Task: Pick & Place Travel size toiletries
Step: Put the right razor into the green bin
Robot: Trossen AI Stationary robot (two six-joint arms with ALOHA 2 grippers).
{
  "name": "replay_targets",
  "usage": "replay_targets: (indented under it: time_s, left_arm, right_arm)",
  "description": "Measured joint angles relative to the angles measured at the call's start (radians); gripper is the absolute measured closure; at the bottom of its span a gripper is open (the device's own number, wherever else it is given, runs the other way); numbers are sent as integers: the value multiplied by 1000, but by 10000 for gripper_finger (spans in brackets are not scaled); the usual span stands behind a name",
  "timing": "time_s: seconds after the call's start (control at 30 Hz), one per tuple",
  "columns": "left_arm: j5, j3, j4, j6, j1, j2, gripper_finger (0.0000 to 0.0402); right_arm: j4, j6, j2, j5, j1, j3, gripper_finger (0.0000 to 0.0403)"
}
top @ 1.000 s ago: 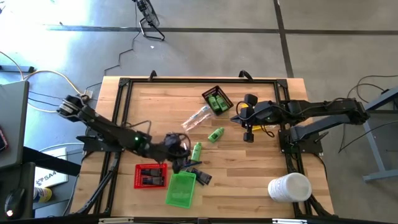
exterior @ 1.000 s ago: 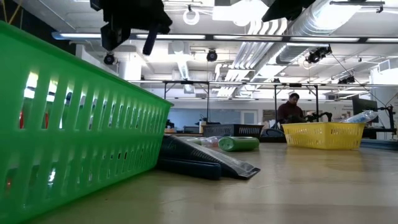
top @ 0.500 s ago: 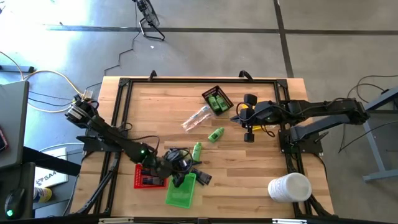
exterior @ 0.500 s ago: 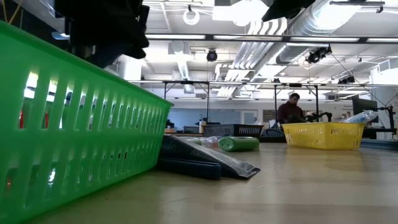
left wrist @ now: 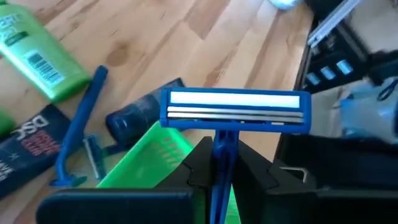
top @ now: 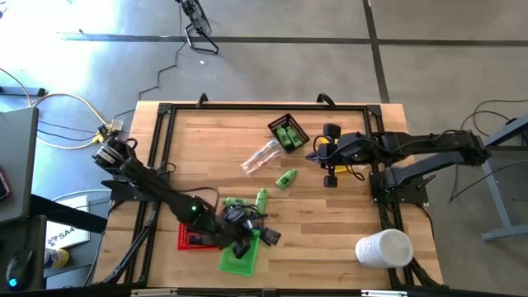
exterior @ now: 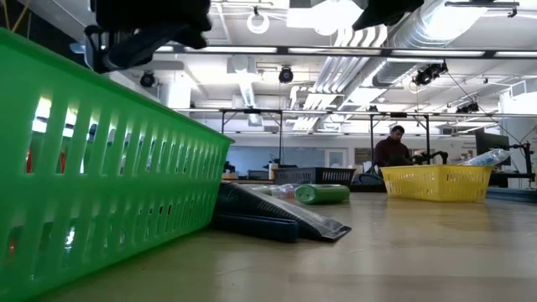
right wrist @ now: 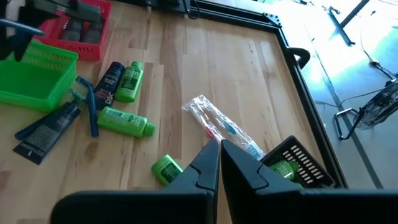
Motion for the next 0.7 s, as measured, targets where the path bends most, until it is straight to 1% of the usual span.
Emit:
replay_targets:
  time_s: [0.17,0.2,0.3,0.43,0.57,0.7]
  left_arm:
    - [29,115,-255,-1,-8,75,368]
    - [43,131,-276,-1,-9,91,368]
    - [102,154,-294,10,-9,124,368]
    - [150,161,-276,34,-8,157,368]
    - [180,160,-266,39,-6,170,363]
    - [179,160,-247,40,-6,169,342]
  right_arm:
    - [5,0,0,-52,-39,0,394]
    - [6,0,0,-61,-47,0,394]
    - [6,-3,0,-99,-71,0,394]
    - [6,-9,0,-117,-96,0,394]
    - [10,-13,0,-131,-116,0,394]
    - [7,-13,0,-131,-126,0,394]
